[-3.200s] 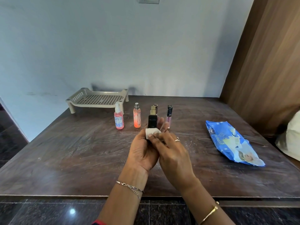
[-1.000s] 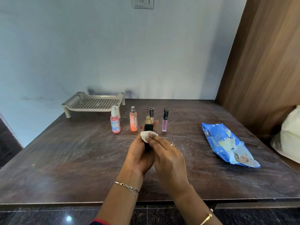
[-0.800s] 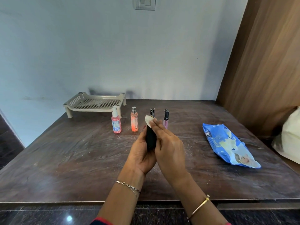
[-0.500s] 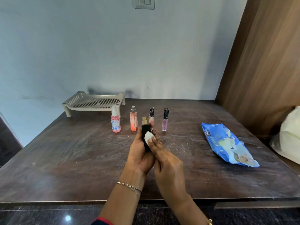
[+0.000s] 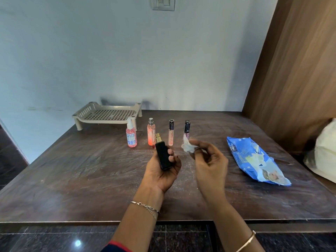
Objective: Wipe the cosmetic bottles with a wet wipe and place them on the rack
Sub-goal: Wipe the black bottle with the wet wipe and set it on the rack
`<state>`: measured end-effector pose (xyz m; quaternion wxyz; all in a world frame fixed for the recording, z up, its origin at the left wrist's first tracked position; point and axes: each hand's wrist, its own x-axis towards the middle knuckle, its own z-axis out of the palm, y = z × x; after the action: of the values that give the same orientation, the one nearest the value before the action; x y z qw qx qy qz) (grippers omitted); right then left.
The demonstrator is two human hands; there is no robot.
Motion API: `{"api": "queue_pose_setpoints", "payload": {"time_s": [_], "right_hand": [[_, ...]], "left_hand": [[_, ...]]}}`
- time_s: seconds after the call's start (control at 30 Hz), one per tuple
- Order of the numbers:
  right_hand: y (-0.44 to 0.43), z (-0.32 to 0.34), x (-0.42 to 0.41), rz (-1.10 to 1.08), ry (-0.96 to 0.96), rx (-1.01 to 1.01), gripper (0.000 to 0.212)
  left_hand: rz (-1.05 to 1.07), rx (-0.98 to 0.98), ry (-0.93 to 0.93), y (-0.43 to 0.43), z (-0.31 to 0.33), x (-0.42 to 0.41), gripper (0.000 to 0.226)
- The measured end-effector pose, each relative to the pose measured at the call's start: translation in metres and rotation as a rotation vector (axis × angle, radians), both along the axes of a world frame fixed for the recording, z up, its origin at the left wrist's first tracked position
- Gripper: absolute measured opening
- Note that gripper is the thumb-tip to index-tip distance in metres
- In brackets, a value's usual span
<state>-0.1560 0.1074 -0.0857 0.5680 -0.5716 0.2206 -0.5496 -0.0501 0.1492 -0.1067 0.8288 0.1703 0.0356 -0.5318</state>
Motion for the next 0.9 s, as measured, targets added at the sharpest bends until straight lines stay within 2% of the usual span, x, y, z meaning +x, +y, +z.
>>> {"api": "queue_pose_setpoints", "payload": {"time_s": [0.07, 0.13, 0.2, 0.27, 0.37, 0.47, 0.53, 0.57, 0.63, 0.77, 0.83, 0.9], "right_hand": [[0.003, 0.009, 0.007, -0.047, 0.055, -0.176, 0.03], [0.008, 0.01, 0.012, -0.117, 0.176, -0.499, 0.021], [0.013, 0.0, 0.016, -0.161, 0.408, -0.887, 0.028], [0.017, -0.015, 0.017, -0.177, 0.6, -1.119, 0.034], [0.018, -0.03, 0.009, -0.1, 0.666, -1.151, 0.034], [0.012, -0.027, 0.002, 0.002, 0.503, -0.988, 0.03], [0.003, -0.014, 0.001, -0.066, 0.397, -0.851, 0.028], [-0.002, -0.006, 0.002, -0.132, 0.389, -0.856, 0.026], [-0.01, 0.007, 0.006, -0.195, 0.453, -1.047, 0.025], [-0.02, 0.025, 0.02, -0.11, 0.722, -1.515, 0.036], [-0.026, 0.027, 0.025, -0.093, 0.8, -1.597, 0.036], [-0.032, 0.029, 0.027, -0.061, 0.863, -1.576, 0.031]], "left_hand": [[-0.015, 0.014, -0.004, 0.0, 0.001, -0.002, 0.034], [-0.05, -0.019, -0.021, -0.001, 0.004, -0.003, 0.027], [-0.033, -0.035, -0.036, 0.001, 0.005, -0.004, 0.033], [-0.022, -0.004, -0.07, 0.002, 0.007, 0.0, 0.034], [-0.008, 0.12, -0.089, 0.004, 0.004, 0.008, 0.032], [0.022, 0.084, -0.052, 0.003, 0.003, 0.012, 0.035], [0.053, 0.125, -0.128, 0.001, 0.005, 0.01, 0.033], [0.072, 0.183, -0.209, -0.001, 0.005, 0.01, 0.033], [0.088, 0.286, -0.429, -0.001, 0.01, 0.004, 0.036], [0.137, 0.455, -0.747, 0.009, 0.018, -0.005, 0.036], [0.14, 0.484, -0.831, 0.013, 0.017, -0.003, 0.041], [0.158, 0.507, -0.888, 0.015, 0.017, -0.002, 0.048]]}}
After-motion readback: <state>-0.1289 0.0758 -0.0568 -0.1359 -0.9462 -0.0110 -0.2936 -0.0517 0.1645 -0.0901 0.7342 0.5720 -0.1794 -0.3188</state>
